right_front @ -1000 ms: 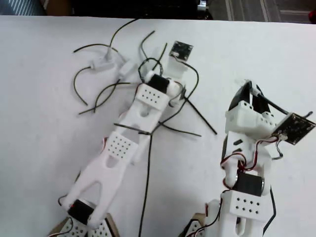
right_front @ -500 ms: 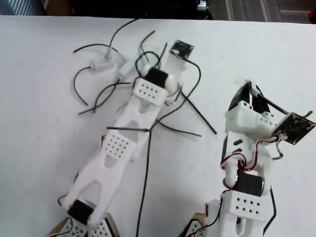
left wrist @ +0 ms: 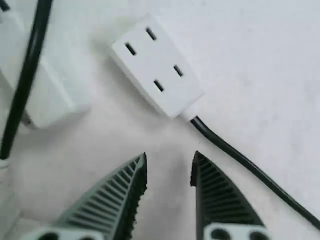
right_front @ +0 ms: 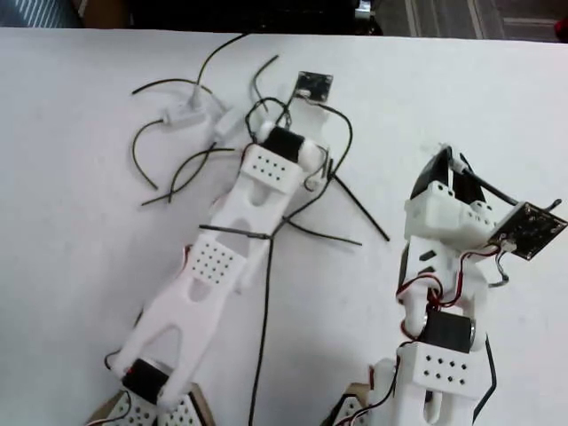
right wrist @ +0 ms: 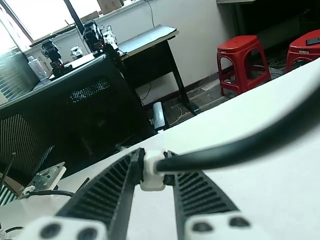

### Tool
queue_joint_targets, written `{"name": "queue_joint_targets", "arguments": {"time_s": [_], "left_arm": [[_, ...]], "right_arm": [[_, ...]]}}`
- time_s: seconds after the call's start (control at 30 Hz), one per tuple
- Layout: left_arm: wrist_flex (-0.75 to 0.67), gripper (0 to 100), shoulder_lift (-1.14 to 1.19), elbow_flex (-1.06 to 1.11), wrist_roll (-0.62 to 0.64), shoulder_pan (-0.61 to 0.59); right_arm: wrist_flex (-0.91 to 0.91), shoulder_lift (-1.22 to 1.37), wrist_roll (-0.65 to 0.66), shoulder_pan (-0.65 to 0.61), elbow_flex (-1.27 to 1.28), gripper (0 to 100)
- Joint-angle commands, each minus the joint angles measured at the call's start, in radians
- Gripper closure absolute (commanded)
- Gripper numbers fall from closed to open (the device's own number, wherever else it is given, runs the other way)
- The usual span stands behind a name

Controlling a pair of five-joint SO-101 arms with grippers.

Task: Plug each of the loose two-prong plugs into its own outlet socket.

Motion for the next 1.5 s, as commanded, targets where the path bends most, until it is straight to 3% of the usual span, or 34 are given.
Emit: {"name": "queue_joint_targets", "arguments": {"time_s": [0.0, 0.03, 0.1, 0.33, 0.77, 1.17, 1.47], "left_arm": [[0.1, 94, -0.153, -0.032, -0.031, 0.048], [0.126, 98, -0.183, -0.032, -0.069, 0.064], [0.178, 97, -0.24, -0.032, -0.14, 0.097], [0.203, 98, -0.43, -0.029, -0.153, 0.117], [0.206, 98, -1.013, 0.041, -0.351, 0.076], [0.198, 98, -1.796, 0.865, -0.503, -0.101], [0.155, 98, -2.275, 1.525, -0.617, -0.315]], "right_arm": [[-0.016, -0.015, 0.003, -0.004, -0.018, 98.1], [-0.016, -0.015, 0.003, -0.004, -0.018, 98.1], [-0.016, -0.015, 0.003, -0.004, -0.018, 98.1], [-0.013, -0.013, 0.038, -0.005, -0.018, 98.1], [0.222, -0.008, 0.207, -0.183, -0.104, 98.1], [0.513, -0.004, 0.433, -0.51, -0.161, 98.1], [0.753, -0.002, 0.465, -0.677, -0.241, 98.1]]}}
